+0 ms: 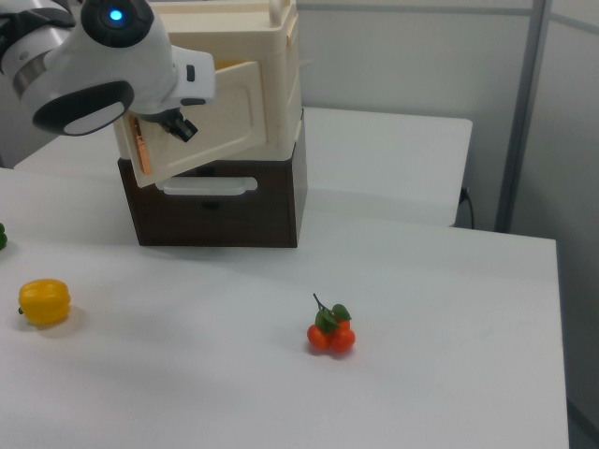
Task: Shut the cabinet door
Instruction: 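Push the door with the gripper, swinging it shut against the cabinet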
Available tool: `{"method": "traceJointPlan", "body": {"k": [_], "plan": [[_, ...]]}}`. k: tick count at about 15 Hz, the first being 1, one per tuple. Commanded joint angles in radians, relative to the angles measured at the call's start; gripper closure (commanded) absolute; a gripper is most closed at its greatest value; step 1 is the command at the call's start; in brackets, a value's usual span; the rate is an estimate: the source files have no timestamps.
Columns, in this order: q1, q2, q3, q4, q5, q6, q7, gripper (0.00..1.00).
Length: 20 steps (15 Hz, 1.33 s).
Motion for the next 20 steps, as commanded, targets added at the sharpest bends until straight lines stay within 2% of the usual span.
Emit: {"method": "traceJointPlan", "body": {"k": [1,6,13,20], "plan": [[0.003,0.020,0.040,0.015,0.023,0.072,0.029,1.00],[0.001,0.043,0.080,0.030,0.023,0.138,0.033,1.00],[0.005,0.084,0.142,0.041,0.021,0.307,0.033,1.00],[0.026,0.113,0.162,0.065,0.020,0.393,0.033,1.00]]}}
